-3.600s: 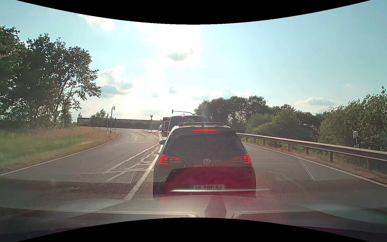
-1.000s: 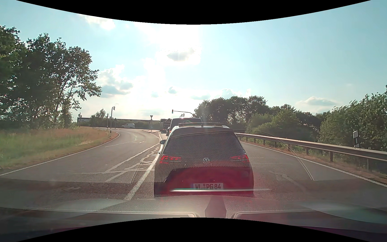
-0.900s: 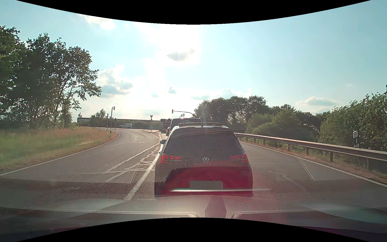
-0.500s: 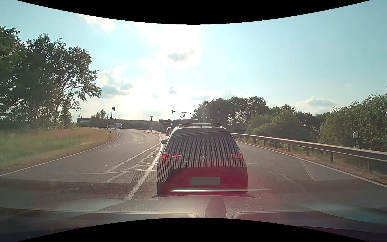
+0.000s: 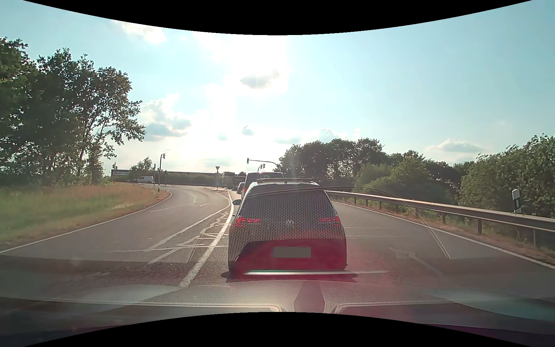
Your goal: Follow the waypoints while adhering to traffic rules and regulations
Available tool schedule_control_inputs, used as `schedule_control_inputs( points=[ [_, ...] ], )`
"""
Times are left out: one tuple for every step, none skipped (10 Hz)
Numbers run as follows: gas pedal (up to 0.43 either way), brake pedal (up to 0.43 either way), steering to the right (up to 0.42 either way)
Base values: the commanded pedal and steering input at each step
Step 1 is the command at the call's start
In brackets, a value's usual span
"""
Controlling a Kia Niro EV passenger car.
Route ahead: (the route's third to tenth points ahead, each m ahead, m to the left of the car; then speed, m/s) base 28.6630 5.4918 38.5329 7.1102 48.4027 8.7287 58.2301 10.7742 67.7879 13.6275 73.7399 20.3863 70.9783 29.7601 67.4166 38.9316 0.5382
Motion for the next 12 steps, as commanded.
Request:
schedule_control_inputs(
  points=[
    [0.150,0.000,-0.054],
    [0.169,0.000,-0.056],
    [0.189,0.000,-0.059],
    [0.209,0.000,-0.062],
    [0.228,0.000,-0.064],
    [0.240,0.000,-0.065],
    [0.240,0.000,-0.065],
    [0.240,0.000,-0.065],
    [0.268,0.000,-0.065],
    [0.287,0.000,-0.064],
    [0.299,0.000,-0.063],
    [0.299,0.000,-0.062]
  ],
)
